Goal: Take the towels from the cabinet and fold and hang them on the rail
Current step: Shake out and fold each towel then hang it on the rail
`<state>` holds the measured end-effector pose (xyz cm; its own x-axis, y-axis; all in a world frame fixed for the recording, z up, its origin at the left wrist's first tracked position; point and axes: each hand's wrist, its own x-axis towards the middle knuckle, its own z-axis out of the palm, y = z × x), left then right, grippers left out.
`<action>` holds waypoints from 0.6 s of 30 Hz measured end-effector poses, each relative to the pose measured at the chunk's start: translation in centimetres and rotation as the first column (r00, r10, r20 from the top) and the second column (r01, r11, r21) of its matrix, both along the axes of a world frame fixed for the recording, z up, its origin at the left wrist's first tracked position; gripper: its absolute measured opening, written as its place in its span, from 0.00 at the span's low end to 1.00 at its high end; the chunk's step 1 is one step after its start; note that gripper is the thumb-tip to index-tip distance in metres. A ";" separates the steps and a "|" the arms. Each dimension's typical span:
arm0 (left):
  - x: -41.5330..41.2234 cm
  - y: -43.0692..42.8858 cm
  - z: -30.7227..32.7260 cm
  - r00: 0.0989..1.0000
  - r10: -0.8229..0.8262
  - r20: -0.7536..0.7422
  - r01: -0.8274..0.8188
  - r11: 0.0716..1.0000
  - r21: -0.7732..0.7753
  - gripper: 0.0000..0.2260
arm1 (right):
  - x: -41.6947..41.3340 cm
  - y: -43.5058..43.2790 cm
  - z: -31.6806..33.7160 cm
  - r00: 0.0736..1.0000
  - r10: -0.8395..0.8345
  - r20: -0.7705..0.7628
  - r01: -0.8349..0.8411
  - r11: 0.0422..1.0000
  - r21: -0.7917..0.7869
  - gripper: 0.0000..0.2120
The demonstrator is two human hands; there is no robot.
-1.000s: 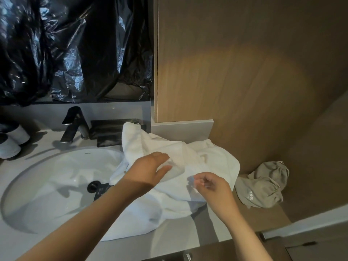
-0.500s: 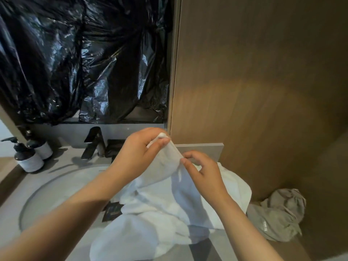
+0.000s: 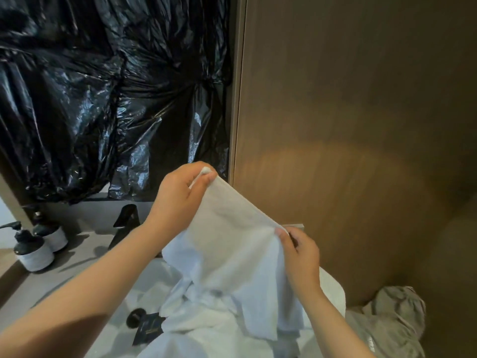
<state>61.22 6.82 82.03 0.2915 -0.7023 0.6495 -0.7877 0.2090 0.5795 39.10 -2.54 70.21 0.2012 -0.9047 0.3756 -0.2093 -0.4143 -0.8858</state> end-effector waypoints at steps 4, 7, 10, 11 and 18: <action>1.4 -0.9 2.1 0.992 0.092 -0.083 -0.101 0.988 -0.113 0.07 | 0.3 -3.4 7.1 0.998 -0.053 0.021 0.057 0.964 -0.259 0.11; 2.2 -2.1 4.3 0.972 0.169 -0.165 -0.198 0.963 -0.183 0.06 | 0.7 -5.6 13.8 0.997 -0.072 -0.037 0.049 0.901 -0.431 0.11; 2.6 -3.6 6.8 0.951 0.232 -0.205 -0.274 0.939 -0.210 0.07 | 1.1 -6.7 19.6 0.991 -0.107 -0.084 0.044 0.837 -0.545 0.13; 2.7 -4.0 7.6 0.946 0.238 -0.218 -0.286 0.932 -0.224 0.07 | 1.3 -7.0 21.2 0.987 -0.122 -0.107 0.040 0.821 -0.569 0.13; 4.1 -5.4 14.2 0.930 0.224 -0.292 -0.335 0.844 -0.418 0.09 | 1.3 -8.6 29.4 0.964 -0.221 -0.149 0.027 0.639 -0.769 0.13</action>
<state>65.35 1.45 96.19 0.6055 -0.2116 0.7672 -0.7136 0.2823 0.6411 40.39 -11.16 99.60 0.2689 -0.3454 0.8991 -0.4480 -0.8712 -0.2007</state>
